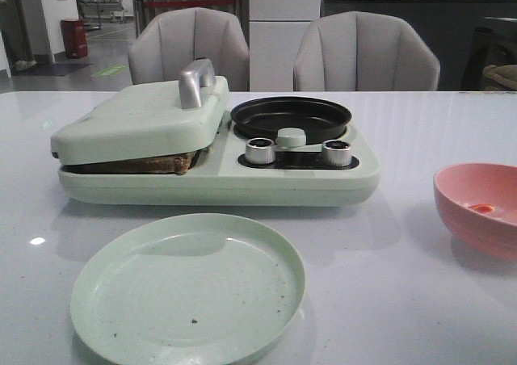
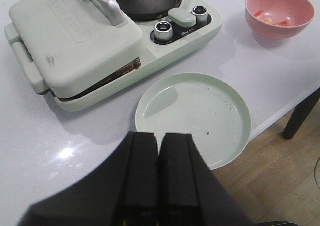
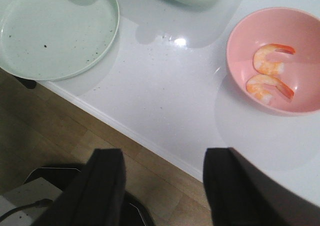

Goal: Make breakfast with bread and shrimp
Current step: 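Move the right gripper to the pink bowl and grasp its rim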

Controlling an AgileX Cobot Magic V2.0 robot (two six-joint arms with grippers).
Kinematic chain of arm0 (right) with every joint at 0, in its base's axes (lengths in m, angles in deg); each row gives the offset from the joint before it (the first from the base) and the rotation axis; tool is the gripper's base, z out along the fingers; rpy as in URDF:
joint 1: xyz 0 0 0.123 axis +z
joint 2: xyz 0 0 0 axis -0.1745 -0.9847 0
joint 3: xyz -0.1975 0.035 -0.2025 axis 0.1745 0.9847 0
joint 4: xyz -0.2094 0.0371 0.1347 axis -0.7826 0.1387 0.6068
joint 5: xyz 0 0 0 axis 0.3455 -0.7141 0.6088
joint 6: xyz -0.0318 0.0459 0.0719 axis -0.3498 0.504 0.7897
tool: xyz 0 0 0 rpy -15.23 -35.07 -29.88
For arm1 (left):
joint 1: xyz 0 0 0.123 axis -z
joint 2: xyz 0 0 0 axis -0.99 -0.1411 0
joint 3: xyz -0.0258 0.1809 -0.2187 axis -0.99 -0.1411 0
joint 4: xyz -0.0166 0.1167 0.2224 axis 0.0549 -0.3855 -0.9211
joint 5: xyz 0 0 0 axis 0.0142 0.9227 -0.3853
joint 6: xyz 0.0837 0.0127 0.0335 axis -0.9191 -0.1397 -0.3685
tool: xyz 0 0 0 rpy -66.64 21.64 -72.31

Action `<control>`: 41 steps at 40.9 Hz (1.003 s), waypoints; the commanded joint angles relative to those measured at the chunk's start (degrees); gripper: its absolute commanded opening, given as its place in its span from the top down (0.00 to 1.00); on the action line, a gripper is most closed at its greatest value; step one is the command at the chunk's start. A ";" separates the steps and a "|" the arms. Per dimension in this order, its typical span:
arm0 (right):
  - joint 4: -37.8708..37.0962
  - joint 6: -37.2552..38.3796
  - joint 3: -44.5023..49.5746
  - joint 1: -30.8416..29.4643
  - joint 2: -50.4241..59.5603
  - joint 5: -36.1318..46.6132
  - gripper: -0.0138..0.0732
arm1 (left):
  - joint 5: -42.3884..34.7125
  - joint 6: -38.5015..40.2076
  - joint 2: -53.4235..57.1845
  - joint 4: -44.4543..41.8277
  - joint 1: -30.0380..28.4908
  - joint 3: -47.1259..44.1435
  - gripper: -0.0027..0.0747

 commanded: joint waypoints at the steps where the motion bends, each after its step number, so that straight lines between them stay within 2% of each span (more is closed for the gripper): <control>1: -0.54 -0.14 -1.47 -0.09 0.03 4.49 0.31 | -3.92 0.65 -0.08 0.92 0.53 1.49 0.84; 11: -0.54 0.91 -2.28 -0.29 -1.96 9.87 0.31 | -3.92 0.65 -0.08 0.92 0.53 1.49 0.83; 20: -3.58 1.35 -8.16 -3.75 -12.89 9.69 0.31 | -3.92 0.65 -0.08 0.92 0.53 1.49 0.83; 26: -4.13 1.35 -12.70 -9.91 -21.57 7.89 0.31 | -3.92 0.65 -0.08 0.92 0.53 1.49 0.84; 34: -3.48 1.35 -18.75 -22.05 -32.51 3.99 0.31 | -3.92 0.65 -0.08 0.92 0.53 1.49 0.84; 41: -3.48 1.35 -21.79 -29.19 -40.50 4.90 0.31 | -3.92 0.65 -0.08 0.92 0.53 1.49 0.84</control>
